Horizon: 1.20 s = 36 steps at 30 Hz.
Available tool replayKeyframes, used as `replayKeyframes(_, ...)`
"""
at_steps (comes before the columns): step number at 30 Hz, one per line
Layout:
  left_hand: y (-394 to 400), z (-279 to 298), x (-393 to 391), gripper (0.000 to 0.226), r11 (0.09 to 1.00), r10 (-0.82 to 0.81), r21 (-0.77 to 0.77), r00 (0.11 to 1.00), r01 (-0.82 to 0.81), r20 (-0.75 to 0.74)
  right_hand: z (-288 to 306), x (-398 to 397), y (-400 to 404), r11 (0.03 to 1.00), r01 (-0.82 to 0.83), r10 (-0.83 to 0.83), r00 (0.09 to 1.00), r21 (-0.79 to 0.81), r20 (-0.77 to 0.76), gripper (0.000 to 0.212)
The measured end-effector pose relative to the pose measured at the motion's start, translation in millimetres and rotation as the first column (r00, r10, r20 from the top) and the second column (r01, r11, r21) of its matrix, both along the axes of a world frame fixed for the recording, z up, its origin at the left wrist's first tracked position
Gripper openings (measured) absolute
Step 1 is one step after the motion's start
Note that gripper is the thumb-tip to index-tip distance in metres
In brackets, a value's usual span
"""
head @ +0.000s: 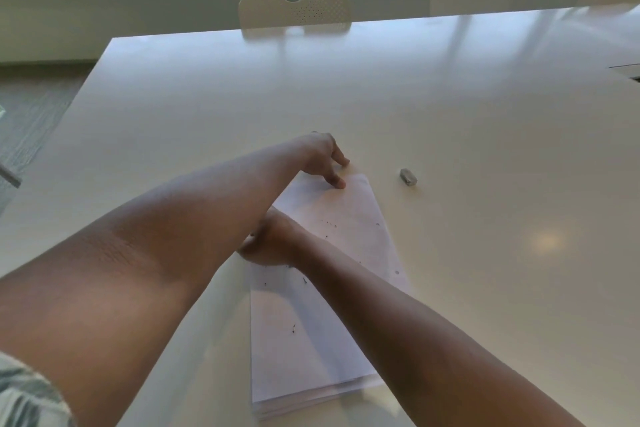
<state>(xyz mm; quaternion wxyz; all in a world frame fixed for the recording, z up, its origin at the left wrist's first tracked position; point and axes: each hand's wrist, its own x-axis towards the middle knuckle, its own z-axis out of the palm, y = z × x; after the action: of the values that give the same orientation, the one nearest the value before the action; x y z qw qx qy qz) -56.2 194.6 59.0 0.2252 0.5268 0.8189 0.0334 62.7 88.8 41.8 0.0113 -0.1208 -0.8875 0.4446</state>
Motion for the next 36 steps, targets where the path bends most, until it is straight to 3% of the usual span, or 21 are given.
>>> replayKeyframes(2,-0.6,-0.4,0.3,0.071,1.000,-0.003,0.001,1.000,0.003,-0.004,-5.6,-9.7,2.7,0.996,0.074,-0.071,0.996,0.058,-0.045,0.019)
replayKeyframes(6,0.0,-2.1,0.3,0.071,1.000,-0.005,-0.003,1.000,0.005,-0.009,-20.0,-24.1,23.1,0.948,0.264,-0.278,0.959,0.175,0.061,0.043)
replayKeyframes(9,-0.1,-1.3,-0.2,0.070,1.000,-0.005,0.007,1.000,0.005,-0.001,-26.2,-22.9,21.3,0.949,0.214,-0.232,0.971,0.231,0.055,0.046)
replayKeyframes(14,-0.1,-2.6,-2.1,0.072,1.000,0.005,0.008,1.000,-0.005,0.020,-17.4,-16.3,5.4,0.998,-0.013,0.013,1.000,0.064,0.004,0.018)
replayKeyframes(18,-0.5,-4.3,-2.1,0.072,1.000,-0.010,0.016,1.000,0.010,0.005,-23.1,-23.1,11.2,0.993,0.093,-0.086,0.992,0.074,-0.091,0.006)
replayKeyframes(21,-1.5,-6.4,-3.0,0.072,1.000,-0.007,0.026,1.000,0.007,0.007,-19.4,-20.2,20.4,0.978,0.191,-0.188,0.981,0.083,-0.040,0.016)
replayKeyframes(24,-1.5,-6.6,-3.4,0.072,1.000,-0.009,0.028,1.000,0.008,0.016,-3.5,-4.3,16.2,0.993,0.072,-0.075,0.997,0.093,0.026,0.024)
replayKeyframes(27,-2.8,-6.5,-4.5,0.072,0.999,-0.013,0.035,1.000,0.012,0.018,4.4,3.8,3.4,0.999,-0.015,0.016,1.000,0.031,-0.015,0.031)
replayKeyframes(30,-5.4,-5.7,-3.3,0.072,0.999,-0.030,0.039,1.000,0.029,0.007,0.6,-0.1,3.1,0.998,0.068,-0.068,0.993,-0.003,-0.094,0.012)
replayKeyframes(35,-10.1,-5.8,0.2,0.068,0.997,-0.029,0.070,1.000,0.030,-0.010,7.4,8.7,28.2,0.976,0.188,-0.183,0.982,0.114,-0.046,0.041)
replayKeyframes(36,-11.3,-6.2,0.6,0.067,0.997,-0.027,0.078,1.000,0.027,-0.010,4.1,11.0,30.2,0.975,0.182,-0.176,0.983,0.127,-0.057,0.037)
